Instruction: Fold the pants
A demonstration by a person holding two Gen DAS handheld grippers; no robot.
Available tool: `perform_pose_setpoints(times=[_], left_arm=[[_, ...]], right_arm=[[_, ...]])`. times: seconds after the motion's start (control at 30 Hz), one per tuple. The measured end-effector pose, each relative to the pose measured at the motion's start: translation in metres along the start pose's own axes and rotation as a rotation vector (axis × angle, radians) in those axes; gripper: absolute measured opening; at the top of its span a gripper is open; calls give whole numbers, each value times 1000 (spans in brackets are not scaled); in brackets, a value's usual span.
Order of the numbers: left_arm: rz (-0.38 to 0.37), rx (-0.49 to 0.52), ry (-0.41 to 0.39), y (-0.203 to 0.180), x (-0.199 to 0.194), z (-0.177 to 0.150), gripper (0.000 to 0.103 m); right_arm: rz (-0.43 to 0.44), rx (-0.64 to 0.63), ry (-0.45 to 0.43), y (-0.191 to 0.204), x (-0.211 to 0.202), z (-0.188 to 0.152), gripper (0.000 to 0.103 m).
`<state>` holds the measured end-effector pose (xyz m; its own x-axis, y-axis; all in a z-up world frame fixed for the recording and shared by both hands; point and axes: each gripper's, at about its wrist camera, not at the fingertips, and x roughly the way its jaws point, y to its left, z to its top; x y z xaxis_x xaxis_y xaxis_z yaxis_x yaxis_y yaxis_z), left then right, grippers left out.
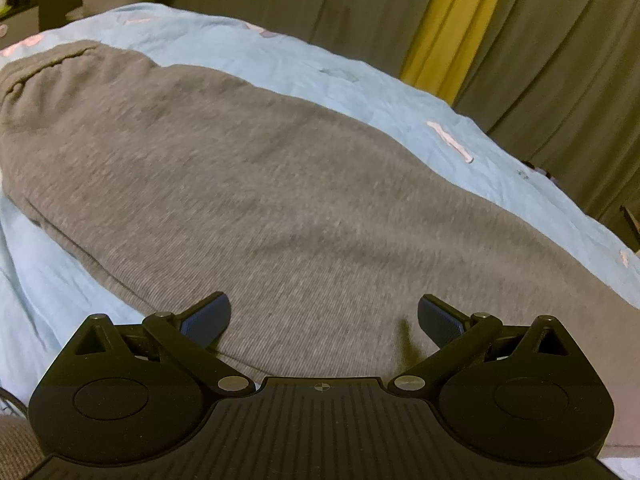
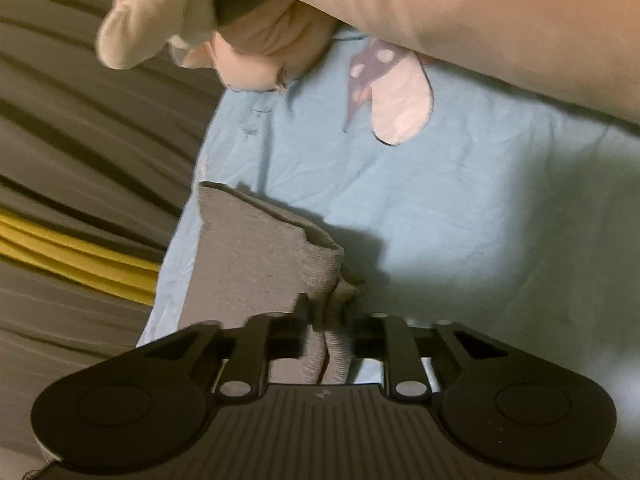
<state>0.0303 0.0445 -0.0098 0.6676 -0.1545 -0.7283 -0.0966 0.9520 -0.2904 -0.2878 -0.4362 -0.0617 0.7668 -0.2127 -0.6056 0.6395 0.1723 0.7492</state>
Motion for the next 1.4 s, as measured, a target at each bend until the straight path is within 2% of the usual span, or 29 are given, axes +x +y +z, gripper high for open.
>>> perform_pose_setpoints(times=[0.1,0.2,0.27,0.33,0.47,0.53,0.63,0.7,0.77,0.83,0.93,1.0,1.07,1.1,1.17,1.23,1.27,1.33,1.4], left_arm=[[-2,-5,-1,0,-1,0,103],[-7,-21,-7,3,-8,1,103],[-1,-37,-29,5,-15,3,103],[6,-45,-59,8,-24,4,103],[19,-79,-99,17,-40,3,103],[13,-97,-109,22,-45,4,103],[2,-131,-116,30,-52,3,103],[-6,-159,-126,37,-58,3,103],[0,-184,-151,44,-66,3,103],[48,-203,-195,50,-76,2,103],[153,-191,-275,54,-92,2,103],[163,-185,-303,57,-98,2,103],[145,-229,-297,65,-97,1,103],[125,-260,-274,71,-94,2,103],[114,-309,-231,78,-87,2,103],[110,-332,-205,82,-84,0,103],[105,-335,-201,83,-85,1,103],[87,-325,-193,82,-83,2,103],[79,-319,-175,82,-80,1,103]], right_arm=[[28,44,24,-3,8,-2,34],[16,0,32,6,9,-4,33],[-25,-38,35,13,10,-5,22],[-19,-72,31,19,10,-6,16],[-31,-113,13,27,10,-8,16],[-65,-89,35,26,17,-5,22],[-69,-68,53,26,24,-4,21],[-106,-127,30,39,22,-5,14],[-131,-241,-23,67,15,-12,13],[-126,-449,-107,114,3,-33,12],[24,-818,-174,193,-17,-98,12],[175,-1060,-124,232,-22,-159,12],[337,-1253,-25,247,-19,-223,13],[381,-1311,38,247,-11,-250,13],[386,-1396,201,238,16,-301,13],[290,-1447,374,221,51,-339,13],[237,-1448,431,213,65,-350,14],[254,-1460,379,210,60,-354,15],[261,-1433,391,212,52,-351,14]])
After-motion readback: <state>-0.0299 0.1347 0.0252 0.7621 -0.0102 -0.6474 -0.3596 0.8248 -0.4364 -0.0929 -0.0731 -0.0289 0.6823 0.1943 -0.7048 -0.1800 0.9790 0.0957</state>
